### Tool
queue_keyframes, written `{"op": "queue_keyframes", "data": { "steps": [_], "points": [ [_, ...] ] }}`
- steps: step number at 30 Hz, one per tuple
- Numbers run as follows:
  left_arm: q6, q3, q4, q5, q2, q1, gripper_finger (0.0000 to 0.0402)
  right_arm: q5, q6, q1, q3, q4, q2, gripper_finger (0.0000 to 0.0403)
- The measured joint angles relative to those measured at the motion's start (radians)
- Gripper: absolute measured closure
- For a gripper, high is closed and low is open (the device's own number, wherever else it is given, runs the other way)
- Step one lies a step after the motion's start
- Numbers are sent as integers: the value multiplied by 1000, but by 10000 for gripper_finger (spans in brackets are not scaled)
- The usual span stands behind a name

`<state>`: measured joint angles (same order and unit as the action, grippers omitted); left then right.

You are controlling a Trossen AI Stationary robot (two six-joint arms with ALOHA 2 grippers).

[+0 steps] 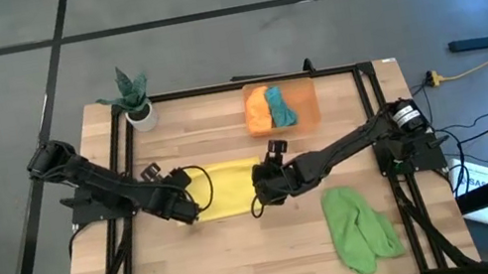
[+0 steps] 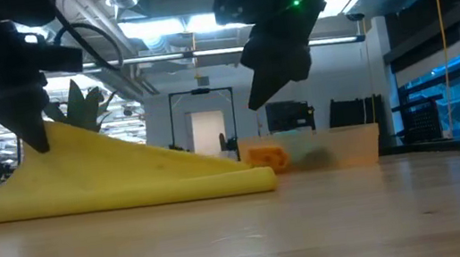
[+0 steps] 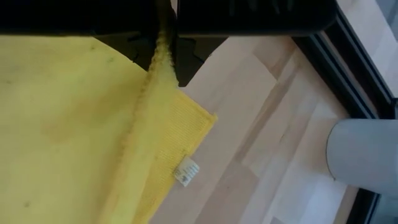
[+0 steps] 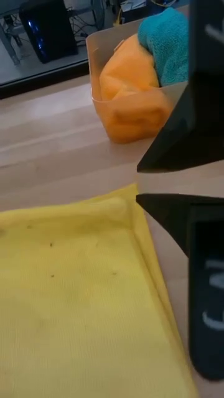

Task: Roll microfiber towels into tight, uniform cylinder then place into a basket
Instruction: Roll the yellow microfiber towel

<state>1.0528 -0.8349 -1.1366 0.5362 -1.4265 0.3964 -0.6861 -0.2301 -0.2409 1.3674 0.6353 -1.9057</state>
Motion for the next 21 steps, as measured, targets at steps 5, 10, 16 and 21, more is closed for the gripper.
{"op": "queue_keyframes", "data": {
  "steps": [5,10,16,21],
  "points": [
    [-80,0,11,1,0,-37,399,-1,0,0,0,0,0,298],
    [-134,0,22,1,0,-66,374,-1,0,0,0,-1,0,269],
    [-175,0,44,0,0,-91,330,-1,0,0,0,-2,0,258],
    [-173,0,47,-1,0,-111,316,85,0,0,0,-26,0,257]
  ]
}}
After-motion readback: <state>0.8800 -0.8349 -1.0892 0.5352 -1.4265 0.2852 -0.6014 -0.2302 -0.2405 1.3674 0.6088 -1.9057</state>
